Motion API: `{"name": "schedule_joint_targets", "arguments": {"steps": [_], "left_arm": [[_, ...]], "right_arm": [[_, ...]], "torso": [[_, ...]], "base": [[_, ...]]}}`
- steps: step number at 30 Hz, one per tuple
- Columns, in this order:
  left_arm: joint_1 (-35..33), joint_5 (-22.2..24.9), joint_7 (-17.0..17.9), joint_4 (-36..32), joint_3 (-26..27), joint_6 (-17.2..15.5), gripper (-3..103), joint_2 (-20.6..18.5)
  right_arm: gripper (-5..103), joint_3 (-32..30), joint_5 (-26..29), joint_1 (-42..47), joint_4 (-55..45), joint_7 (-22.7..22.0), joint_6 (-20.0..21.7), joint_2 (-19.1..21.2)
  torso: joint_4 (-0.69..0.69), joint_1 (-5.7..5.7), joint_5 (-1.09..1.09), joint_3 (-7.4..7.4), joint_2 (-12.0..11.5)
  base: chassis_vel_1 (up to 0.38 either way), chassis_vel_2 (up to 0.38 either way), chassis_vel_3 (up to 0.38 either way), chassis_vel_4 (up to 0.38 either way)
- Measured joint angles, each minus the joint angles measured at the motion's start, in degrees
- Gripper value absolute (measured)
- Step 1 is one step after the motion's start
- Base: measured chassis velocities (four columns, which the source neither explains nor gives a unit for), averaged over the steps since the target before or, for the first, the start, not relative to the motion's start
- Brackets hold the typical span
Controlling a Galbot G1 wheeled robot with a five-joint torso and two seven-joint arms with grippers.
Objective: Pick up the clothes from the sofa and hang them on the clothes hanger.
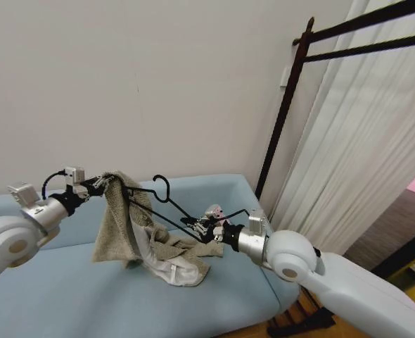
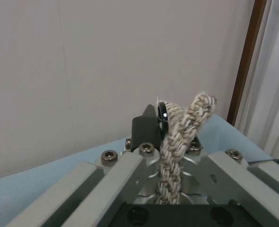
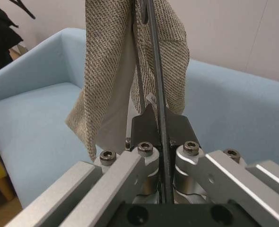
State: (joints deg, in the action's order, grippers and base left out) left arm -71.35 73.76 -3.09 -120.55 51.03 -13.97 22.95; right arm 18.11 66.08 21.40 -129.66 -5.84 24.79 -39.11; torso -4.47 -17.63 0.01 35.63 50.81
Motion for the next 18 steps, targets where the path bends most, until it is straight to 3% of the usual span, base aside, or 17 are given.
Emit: {"name": "schedule_joint_targets", "arguments": {"steps": [4,10,11,15,18], "left_arm": [[0.1,-0.1,1.0,-1.8,0.0,-0.1,2,0.1],[0.1,-0.1,3.4,-6.3,0.7,-0.1,2,0.6],[0.1,-0.1,3.4,-6.3,0.7,-0.1,2,0.6],[-1.1,-0.1,4.5,-8.8,3.1,-0.3,2,1.5],[-1.4,-0.1,4.9,-8.4,3.9,-0.4,2,1.8]], "right_arm": [[1,3.5,-0.3,-3.4,1.4,-2.3,-0.5,-2.2],[1,12.5,-0.8,-7.9,7.0,-9.9,-1.6,-11.5],[1,12.5,-0.8,-7.9,7.0,-9.9,-1.6,-11.5],[1,15.5,-1.2,-8.5,12.4,-19.3,-3.0,-19.1],[1,15.4,-1.1,-8.2,12.9,-21.6,-3.6,-20.2]], "torso": [[0.00,0.00,0.00,0.00,0.0],[0.01,0.00,0.01,0.00,0.0],[0.01,0.00,0.01,0.00,0.0],[0.04,-0.01,0.00,0.00,0.0],[0.04,0.00,0.00,0.00,0.0]], "base": [[0.000,0.000,0.000,0.000],[0.000,0.000,0.000,0.000],[0.000,0.000,0.000,0.000],[0.000,0.000,0.000,0.000],[0.000,0.000,0.000,0.000]]}}
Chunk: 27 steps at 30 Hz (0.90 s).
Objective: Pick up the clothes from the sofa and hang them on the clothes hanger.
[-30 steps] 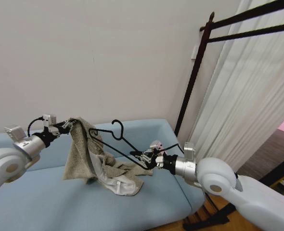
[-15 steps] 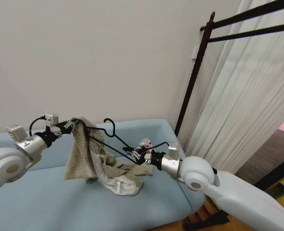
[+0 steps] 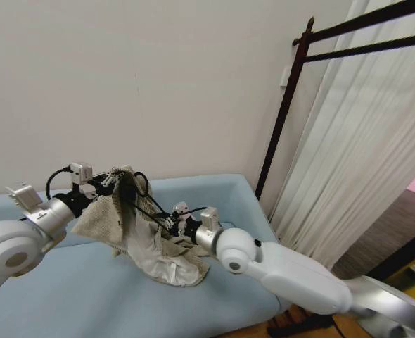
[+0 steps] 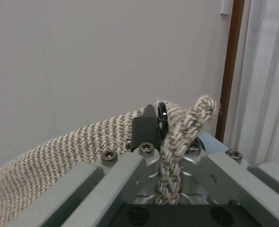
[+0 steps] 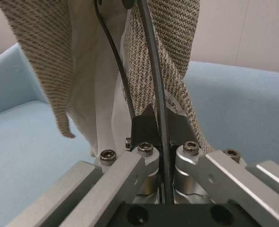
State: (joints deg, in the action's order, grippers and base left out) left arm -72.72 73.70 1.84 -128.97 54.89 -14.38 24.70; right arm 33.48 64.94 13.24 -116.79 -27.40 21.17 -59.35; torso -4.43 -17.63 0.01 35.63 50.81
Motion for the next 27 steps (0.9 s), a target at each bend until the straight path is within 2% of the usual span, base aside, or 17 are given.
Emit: {"name": "schedule_joint_targets", "arguments": {"steps": [3,5,13,17,21,27], "left_arm": [[0.2,-0.2,0.7,1.5,0.2,0.0,2,0.2],[0.6,-0.6,1.4,2.8,0.1,0.1,2,0.5],[1.0,-2.1,1.9,5.5,-1.1,0.6,2,1.2],[1.0,-2.2,1.9,5.9,-1.3,0.7,2,1.2],[0.8,-2.2,1.9,5.3,-1.2,0.7,2,1.0],[0.8,-1.7,1.9,3.9,-0.7,0.7,2,0.3]], "right_arm": [[1,-1.0,0.4,0.2,-1.4,-0.5,0.0,1.2],[1,-1.8,0.9,0.6,-3.3,-0.5,0.2,3.4],[1,-5.9,1.0,5.6,-10.3,0.4,1.0,11.9],[1,-8.3,1.4,7.4,-12.8,0.8,1.9,14.0],[1,-9.0,1.4,7.8,-13.0,0.9,2.5,13.9],[1,-6.9,1.4,5.0,-10.9,-1.3,4.0,10.5]], "torso": [[-0.02,0.00,0.01,0.00,0.0],[-0.05,0.00,0.01,0.00,0.0],[-0.03,0.00,-0.01,-0.01,0.0],[-0.04,0.00,-0.01,-0.01,0.0],[-0.03,0.00,-0.01,-0.01,0.0],[-0.02,0.00,-0.01,-0.01,0.0]], "base": [[0.000,0.000,0.000,0.000],[0.000,0.000,0.000,0.000],[0.000,0.000,0.000,0.000],[0.000,0.000,0.000,0.000],[0.000,0.000,0.000,0.000],[0.000,0.000,0.000,0.000]]}}
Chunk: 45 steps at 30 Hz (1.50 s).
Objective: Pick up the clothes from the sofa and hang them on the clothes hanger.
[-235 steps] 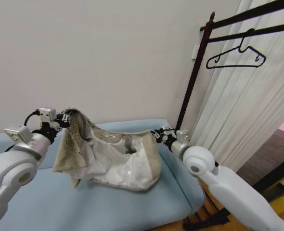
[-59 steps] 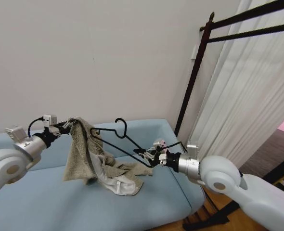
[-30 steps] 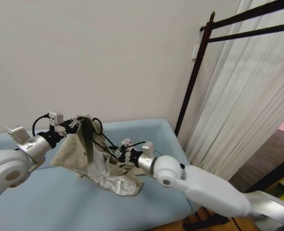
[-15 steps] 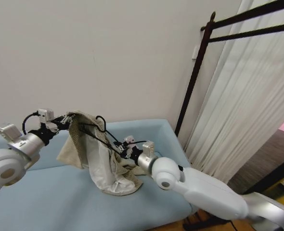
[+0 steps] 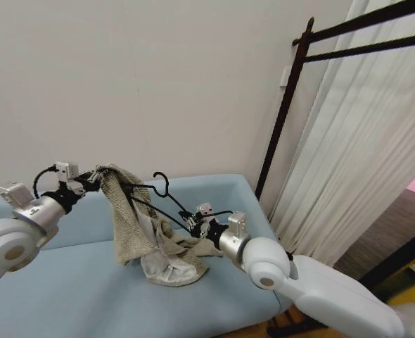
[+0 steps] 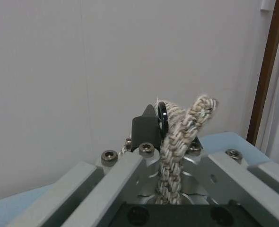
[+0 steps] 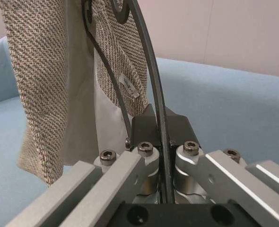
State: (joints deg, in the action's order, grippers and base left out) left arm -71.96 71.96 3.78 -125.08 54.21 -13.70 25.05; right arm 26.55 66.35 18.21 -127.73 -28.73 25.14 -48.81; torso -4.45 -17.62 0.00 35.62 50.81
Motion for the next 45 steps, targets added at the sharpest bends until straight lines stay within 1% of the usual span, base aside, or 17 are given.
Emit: {"name": "schedule_joint_targets", "arguments": {"steps": [4,7,8,10,12,13,16,18,21,23,28,30,34,35,40,41,45], "left_arm": [[0.0,0.3,0.2,-1.0,0.2,-0.1,2,0.0],[-0.3,0.5,0.4,-2.1,0.4,-0.3,2,0.4],[-0.3,0.5,0.4,-2.1,0.4,-0.3,2,0.4],[-0.3,0.5,0.5,-2.2,0.5,-0.3,2,0.6],[-0.1,0.5,0.5,-1.3,0.5,-0.3,2,0.6],[-0.1,0.5,0.5,-1.3,0.5,-0.3,2,0.6],[0.0,0.2,0.2,-0.2,0.3,-0.3,2,0.9],[0.0,0.0,0.1,0.1,0.0,-0.2,2,1.1],[0.0,-0.2,0.1,0.3,-0.1,-0.2,2,1.2],[0.1,-0.5,0.0,0.8,-0.4,-0.2,2,1.3],[-0.1,-0.7,0.0,0.4,-0.6,-0.1,2,1.4],[-0.1,-0.7,0.1,0.1,-0.7,-0.1,2,1.5],[-0.4,-0.8,0.1,-1.2,-1.0,-0.1,2,1.8],[-0.4,-0.8,0.1,-1.2,-1.0,-0.1,2,1.8],[-1.1,-0.9,0.4,-2.9,-0.7,-0.2,2,2.4],[-1.1,-0.9,0.4,-2.9,-0.7,-0.2,2,2.4],[-1.6,-1.8,0.6,-3.8,-0.5,-0.3,2,3.1]], "right_arm": [[1,1.1,0.0,-1.5,1.9,-1.8,1.0,-1.7],[1,2.0,0.0,-2.0,3.6,-4.0,1.8,-3.6],[1,2.0,0.0,-2.0,3.6,-4.0,1.8,-3.6],[1,2.4,0.2,-1.9,4.0,-5.7,2.2,-4.1],[1,2.3,0.2,-1.6,3.3,-5.9,2.5,-2.6],[1,2.3,0.2,-1.6,3.3,-5.9,2.5,-2.6],[1,1.4,0.3,-0.6,1.6,-5.5,3.0,0.5],[1,0.5,0.3,0.4,0.6,-5.3,3.3,2.2],[1,0.1,0.3,1.0,0.1,-5.3,3.5,2.9],[1,-1.3,0.3,2.7,-1.3,-5.3,4.3,4.6],[1,-1.8,0.8,3.0,-3.0,-5.4,5.1,5.2],[1,-1.6,1.1,2.4,-3.2,-5.8,5.3,4.8],[1,0.7,3.3,-1.9,-2.3,-7.7,5.3,1.5],[1,0.7,3.3,-1.9,-2.3,-7.7,5.3,1.5],[1,1.4,6.3,-8.0,2.9,-9.9,4.9,-4.5],[1,1.4,6.3,-8.0,2.9,-9.9,4.9,-4.5],[1,0.4,10.4,-11.0,4.8,-11.4,4.7,-8.3]], "torso": [[0.00,0.00,0.01,0.00,0.0],[-0.02,0.00,0.00,0.00,0.0],[-0.02,0.00,0.00,0.00,0.0],[0.00,0.00,0.00,0.00,0.0],[0.01,0.00,0.00,0.00,0.0],[0.01,0.00,0.00,0.00,0.0],[-0.03,0.00,0.00,0.00,0.0],[-0.03,0.00,0.00,0.00,0.0],[-0.03,0.00,0.00,0.00,0.0],[-0.02,0.00,0.00,0.00,0.0],[-0.02,0.00,0.00,0.00,0.0],[-0.02,0.00,0.00,0.00,0.0],[0.00,0.00,0.00,0.00,0.0],[0.00,0.00,0.00,0.00,0.0],[-0.01,0.00,0.01,0.01,0.0],[-0.01,0.00,0.01,0.01,0.0],[-0.01,0.00,0.02,0.01,0.0]], "base": [[0.000,0.000,0.000,0.000],[0.000,0.000,0.000,0.000],[0.000,0.000,0.000,0.000],[0.000,0.000,0.000,0.000],[0.000,0.000,0.000,0.000],[0.000,0.000,0.000,0.000],[0.000,0.000,0.000,0.000],[0.000,0.000,0.000,0.000],[0.000,0.000,0.000,0.000],[0.000,0.000,0.000,0.000],[0.000,0.000,0.000,0.000],[0.000,0.000,0.000,0.000],[0.000,0.000,0.000,0.000],[0.000,0.000,0.000,0.000],[0.000,0.000,0.000,0.000],[0.000,0.000,0.000,0.000],[0.000,0.000,0.000,0.000]]}}
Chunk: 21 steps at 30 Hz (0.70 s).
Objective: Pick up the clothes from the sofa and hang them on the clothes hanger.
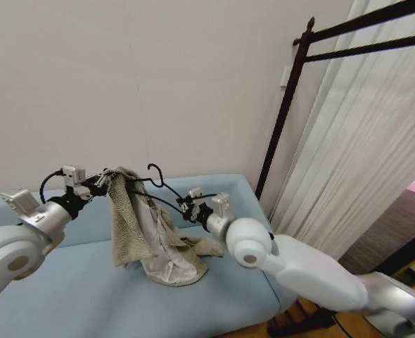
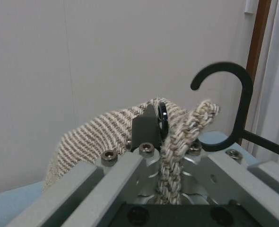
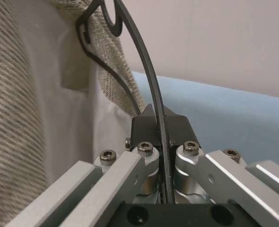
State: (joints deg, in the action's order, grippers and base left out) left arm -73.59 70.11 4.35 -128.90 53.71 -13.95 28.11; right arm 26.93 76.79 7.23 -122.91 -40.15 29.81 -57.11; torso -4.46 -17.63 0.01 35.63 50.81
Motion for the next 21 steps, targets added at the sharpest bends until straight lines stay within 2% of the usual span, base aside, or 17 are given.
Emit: {"name": "schedule_joint_targets", "arguments": {"steps": [4,7,9,14,17,21], "left_arm": [[-0.2,-0.4,0.0,-0.3,0.0,0.0,2,0.3],[-0.2,-0.4,0.0,-0.2,0.1,-0.1,2,0.3],[-0.2,-0.5,-0.1,0.0,0.1,-0.1,2,0.3],[-0.2,-1.2,-0.4,0.1,-0.3,-0.1,2,0.5],[-0.2,-1.5,-0.4,0.0,-0.5,-0.1,2,0.7],[-0.7,-1.7,-0.5,-0.9,-0.4,-0.1,2,0.9]], "right_arm": [[1,2.0,0.5,0.1,-0.4,0.1,-0.6,-0.9],[1,3.3,-1.1,1.6,-0.7,2.1,-1.0,-0.6],[1,4.1,-3.7,3.6,-1.3,4.9,-1.3,0.9],[1,4.4,-7.9,7.3,-2.2,8.8,-1.4,4.0],[1,4.4,-8.5,7.9,-1.2,9.0,-1.6,3.2],[1,4.3,-8.7,7.9,2.9,8.7,-2.5,-1.2]], "torso": [[0.01,0.00,0.00,0.00,0.0],[0.01,0.00,-0.01,0.00,0.0],[0.00,0.00,-0.01,0.00,0.0],[-0.03,0.00,-0.02,-0.01,0.0],[-0.02,0.01,-0.02,-0.01,0.0],[0.02,0.00,-0.01,0.00,0.0]], "base": [[0.000,0.000,0.000,0.000],[0.000,0.000,0.000,0.000],[0.000,0.000,0.000,0.000],[0.000,0.000,0.000,0.000],[0.000,0.000,0.000,0.000],[0.000,0.000,0.000,0.000]]}}
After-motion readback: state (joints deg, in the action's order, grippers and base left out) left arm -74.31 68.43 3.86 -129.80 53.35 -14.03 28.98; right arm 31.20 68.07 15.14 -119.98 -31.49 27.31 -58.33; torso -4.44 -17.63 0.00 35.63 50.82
